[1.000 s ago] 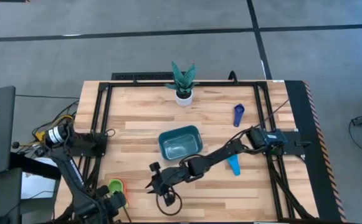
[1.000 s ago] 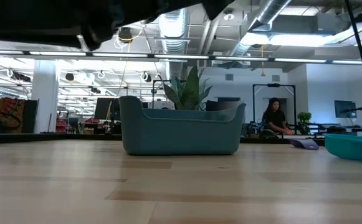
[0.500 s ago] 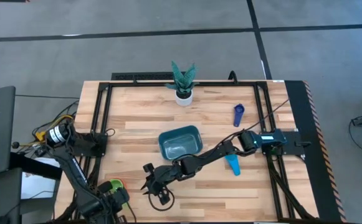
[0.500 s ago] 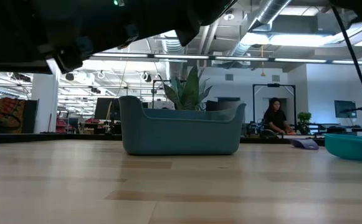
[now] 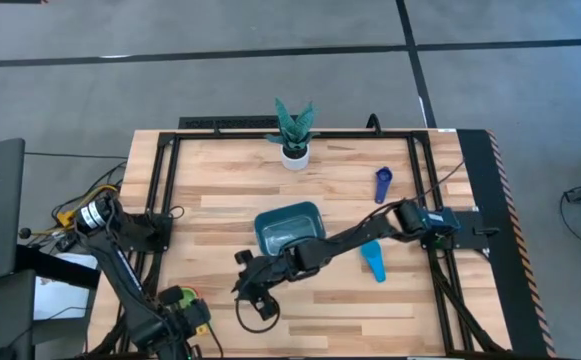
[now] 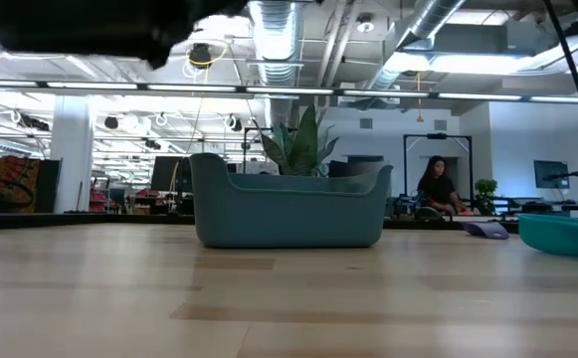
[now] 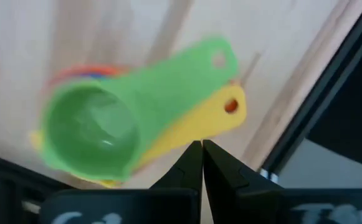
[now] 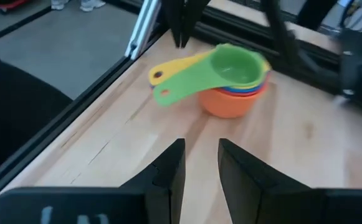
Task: Nest measuring cups in basket
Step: Stack the green measuring cup on top of the yellow measuring cup, then stack the light blue measuring cup on top of the green measuring cup
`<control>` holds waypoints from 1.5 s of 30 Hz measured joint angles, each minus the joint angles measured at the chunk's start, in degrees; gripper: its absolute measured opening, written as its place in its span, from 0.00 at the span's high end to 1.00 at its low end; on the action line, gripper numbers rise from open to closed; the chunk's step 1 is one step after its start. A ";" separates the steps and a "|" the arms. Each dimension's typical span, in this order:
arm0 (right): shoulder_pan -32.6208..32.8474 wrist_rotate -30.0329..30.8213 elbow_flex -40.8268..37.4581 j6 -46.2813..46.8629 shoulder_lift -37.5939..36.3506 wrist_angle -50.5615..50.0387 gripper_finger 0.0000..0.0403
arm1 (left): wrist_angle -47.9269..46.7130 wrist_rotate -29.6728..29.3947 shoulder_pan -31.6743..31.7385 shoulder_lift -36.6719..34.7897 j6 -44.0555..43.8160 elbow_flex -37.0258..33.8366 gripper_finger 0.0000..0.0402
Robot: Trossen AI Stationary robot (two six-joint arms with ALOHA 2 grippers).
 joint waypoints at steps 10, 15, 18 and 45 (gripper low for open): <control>0.34 0.41 0.04 3.32 -3.53 -11.08 0.71 | 1.64 -16.67 8.81 -0.16 12.94 -3.21 1.00; 3.41 3.91 0.02 3.02 -3.53 -14.44 0.71 | 7.67 -7.32 11.59 -0.06 17.76 -6.46 1.00; 4.80 5.86 0.00 2.37 -3.53 -14.81 0.71 | 7.71 -2.51 11.33 -0.06 17.49 -6.46 1.00; 2.81 13.61 -1.02 7.32 -13.02 -36.13 0.71 | 8.03 -23.36 12.65 -0.12 18.05 -4.62 1.00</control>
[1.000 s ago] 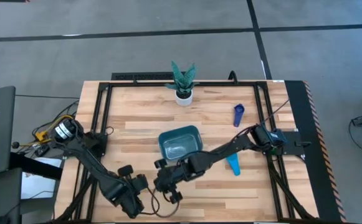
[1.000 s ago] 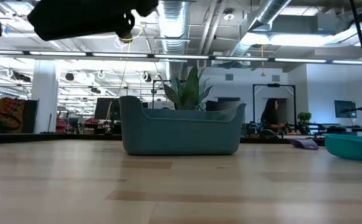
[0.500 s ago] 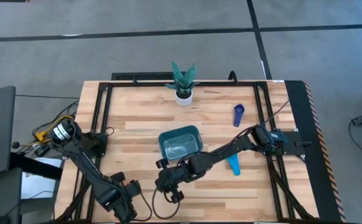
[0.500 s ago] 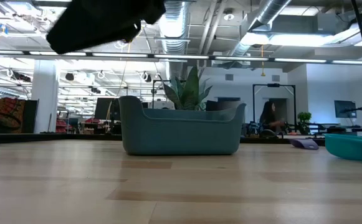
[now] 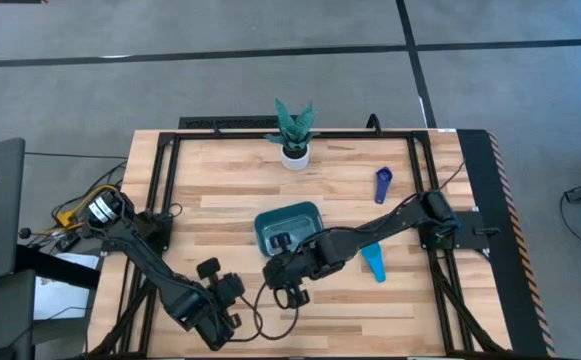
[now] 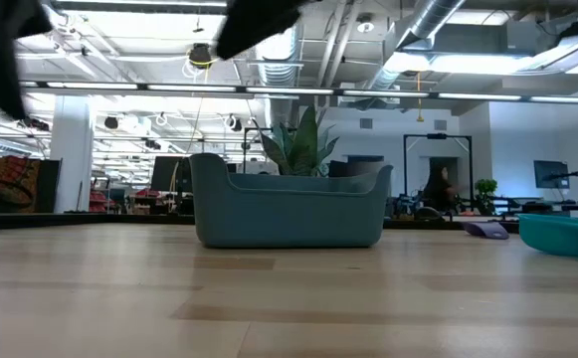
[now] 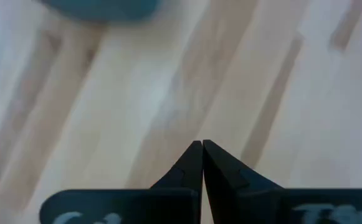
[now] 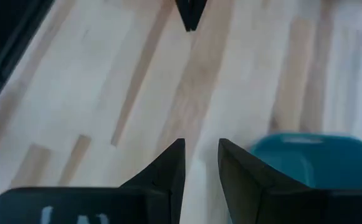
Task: Nest measuring cups in basket
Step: Stack the light blue measuring cup on top of the green measuring cup
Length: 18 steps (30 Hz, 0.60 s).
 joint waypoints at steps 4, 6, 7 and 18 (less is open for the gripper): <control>-0.25 1.12 -9.49 3.23 -6.04 3.54 0.71 | 3.11 -10.52 -0.24 0.00 2.10 0.00 1.00; -0.80 1.14 -16.94 6.09 -10.33 7.39 0.71 | 4.84 -15.97 -0.96 0.00 3.27 -0.01 1.00; -1.12 1.19 -20.97 7.71 -12.73 10.02 0.71 | 6.23 -18.54 -1.27 -0.01 3.96 -0.32 1.00; 0.74 16.40 -49.76 31.94 -43.54 5.28 0.71 | 32.71 -23.18 3.89 -0.02 17.60 -11.72 1.00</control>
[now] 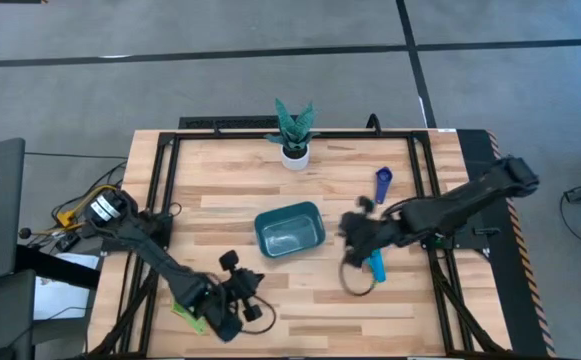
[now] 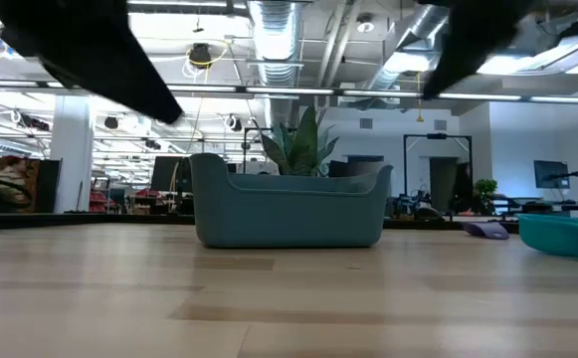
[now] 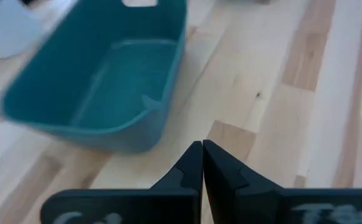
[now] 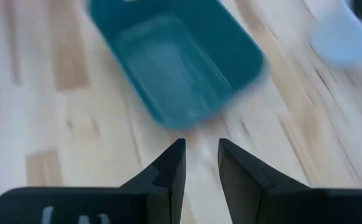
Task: Nest measuring cups in basket
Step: Stack the light blue measuring cup on top of the green measuring cup
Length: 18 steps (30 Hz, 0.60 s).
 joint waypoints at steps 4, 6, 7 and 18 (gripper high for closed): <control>0.88 0.30 -2.23 10.86 -7.24 -12.04 0.71 | 12.91 5.79 4.26 0.00 8.61 -4.36 1.00; 0.82 0.29 -3.85 13.85 -9.26 -14.23 0.70 | 19.37 8.03 6.09 0.00 13.06 -5.67 1.00; 0.81 0.16 -5.14 15.16 -10.05 -15.66 0.70 | 22.35 9.10 6.97 0.00 15.39 -6.32 1.00; -6.49 -3.82 -13.70 22.53 -9.95 -21.37 0.48 | 31.06 13.97 12.05 0.00 24.52 -7.58 1.00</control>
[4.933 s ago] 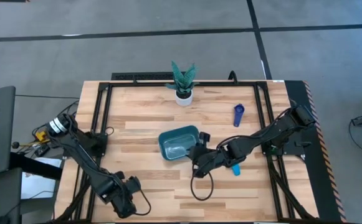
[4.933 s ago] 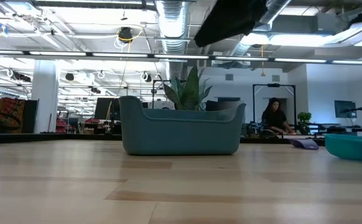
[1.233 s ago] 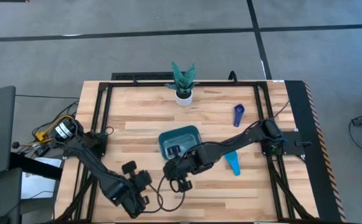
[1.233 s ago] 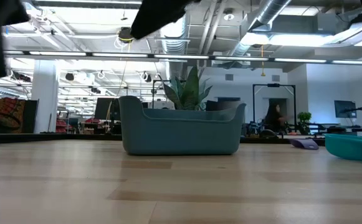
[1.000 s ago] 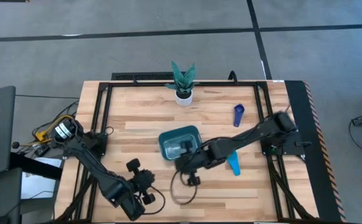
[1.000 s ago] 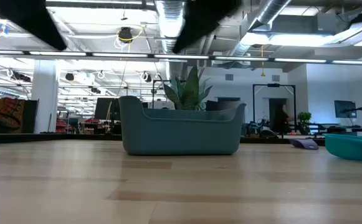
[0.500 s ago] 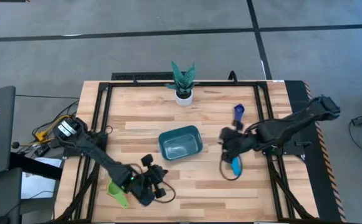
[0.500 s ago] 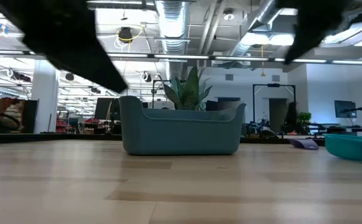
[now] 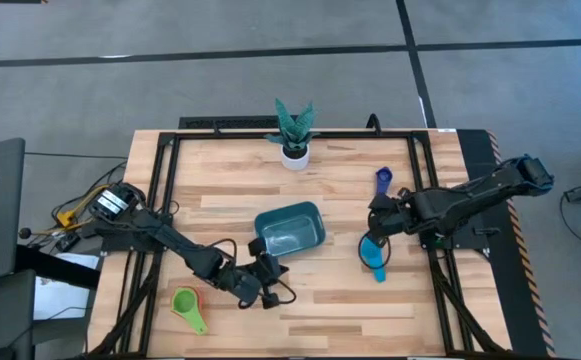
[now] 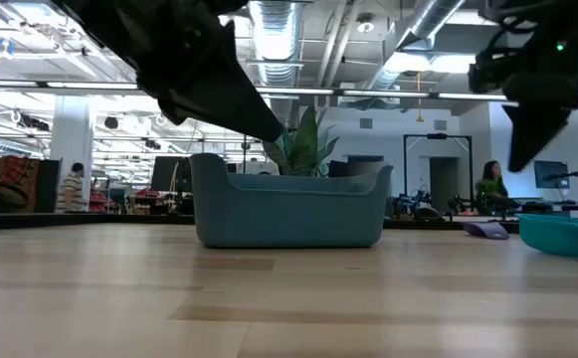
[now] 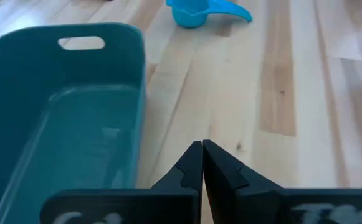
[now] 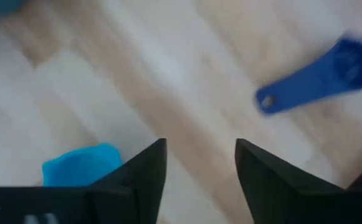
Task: Nest measuring cups in basket
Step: Stack the light blue measuring cup on top of the green measuring cup
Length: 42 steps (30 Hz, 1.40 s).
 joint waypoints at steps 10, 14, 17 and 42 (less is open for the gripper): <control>-0.65 -2.55 -0.99 -1.49 0.14 0.54 0.41 | -0.05 -0.01 1.37 0.00 0.72 0.00 0.99; -0.63 -2.41 -0.99 -2.56 0.14 1.44 0.44 | -0.08 -0.02 1.39 0.00 0.72 0.00 0.98; -0.63 -2.22 -0.99 -2.75 0.15 1.48 0.45 | -0.09 -0.06 1.39 0.00 0.72 0.00 0.96; -0.63 -1.94 -0.99 -4.07 0.16 2.44 0.46 | -0.10 -0.42 1.41 0.00 0.26 0.04 0.91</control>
